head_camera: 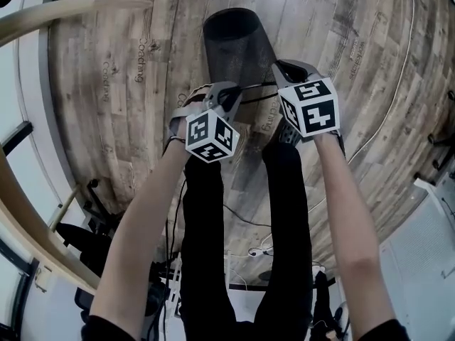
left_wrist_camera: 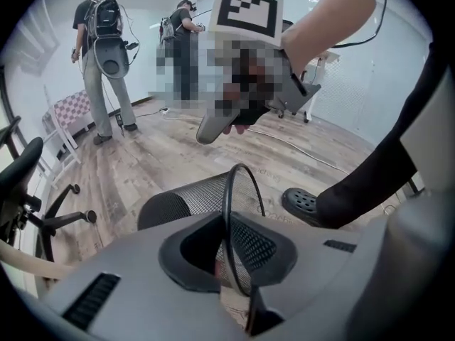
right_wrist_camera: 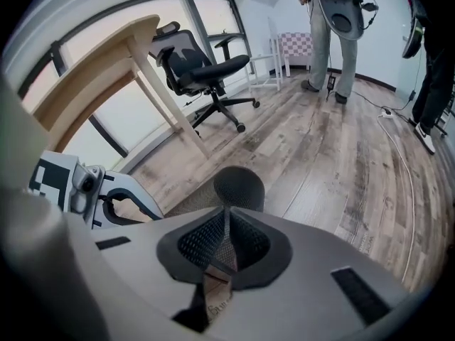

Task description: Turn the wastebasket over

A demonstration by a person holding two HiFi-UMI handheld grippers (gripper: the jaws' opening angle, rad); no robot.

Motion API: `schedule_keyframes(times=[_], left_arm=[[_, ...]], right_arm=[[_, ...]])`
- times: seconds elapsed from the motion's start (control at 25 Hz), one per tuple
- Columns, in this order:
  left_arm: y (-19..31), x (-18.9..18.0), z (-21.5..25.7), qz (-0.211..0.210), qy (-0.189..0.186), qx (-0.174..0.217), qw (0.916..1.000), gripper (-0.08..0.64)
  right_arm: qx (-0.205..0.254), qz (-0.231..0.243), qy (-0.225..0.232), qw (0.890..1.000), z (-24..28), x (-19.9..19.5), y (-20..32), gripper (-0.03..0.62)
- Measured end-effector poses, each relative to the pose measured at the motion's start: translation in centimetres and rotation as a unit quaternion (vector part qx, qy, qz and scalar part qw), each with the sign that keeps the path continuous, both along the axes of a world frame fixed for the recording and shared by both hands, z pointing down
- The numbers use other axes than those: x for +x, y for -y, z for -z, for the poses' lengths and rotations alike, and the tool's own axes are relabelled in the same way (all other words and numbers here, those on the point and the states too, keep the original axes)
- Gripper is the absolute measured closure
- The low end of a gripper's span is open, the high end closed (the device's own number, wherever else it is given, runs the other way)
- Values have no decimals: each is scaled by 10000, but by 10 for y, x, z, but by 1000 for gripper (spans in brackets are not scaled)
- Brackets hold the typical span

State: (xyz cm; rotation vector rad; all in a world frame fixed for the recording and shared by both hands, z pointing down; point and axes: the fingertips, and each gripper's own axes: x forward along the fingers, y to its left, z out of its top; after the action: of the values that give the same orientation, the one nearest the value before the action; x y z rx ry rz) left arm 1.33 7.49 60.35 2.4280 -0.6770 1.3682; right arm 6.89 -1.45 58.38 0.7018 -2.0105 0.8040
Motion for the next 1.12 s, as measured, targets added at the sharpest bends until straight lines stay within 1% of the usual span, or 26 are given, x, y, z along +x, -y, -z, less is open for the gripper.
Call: schedule_keyframes(times=[0.2, 0.32, 0.36, 0.4, 0.44, 0.56, 0.72, 0.84, 1.12], left_arm=[[-31, 1, -12, -187, -63, -195, 9996, 512], [-45, -1, -19, -184, -105, -303, 9993, 511], [-49, -1, -20, -172, -122, -330, 9992, 509], [-52, -1, -22, -166, -141, -353, 9991, 509], [-56, 0, -24, -170, -159, -371, 9990, 509], [-66, 3, -30, -289, -177, -371, 9987, 508], [-81, 8, -39, -624, -113, -324, 9975, 506], [-94, 11, -49, -741, -102, -376, 9965, 503], [-115, 9, -66, -655, -208, -570, 9960, 506]], right_arm=[[-223, 70, -97, 9997, -19, 0, -17, 557], [-276, 84, -118, 9995, -28, -3, -25, 553], [-304, 90, -110, 9994, -31, -5, -29, 536], [-345, 98, -100, 9993, -34, -6, -32, 486], [-386, 105, -97, 9992, -37, -8, -36, 456], [-423, 116, -130, 9990, -48, -12, -43, 409], [-424, 149, -202, 9988, -63, -18, -53, 338], [-448, 207, -230, 9985, -74, -21, -62, 316], [-602, 235, -276, 9975, -98, -23, -83, 305]])
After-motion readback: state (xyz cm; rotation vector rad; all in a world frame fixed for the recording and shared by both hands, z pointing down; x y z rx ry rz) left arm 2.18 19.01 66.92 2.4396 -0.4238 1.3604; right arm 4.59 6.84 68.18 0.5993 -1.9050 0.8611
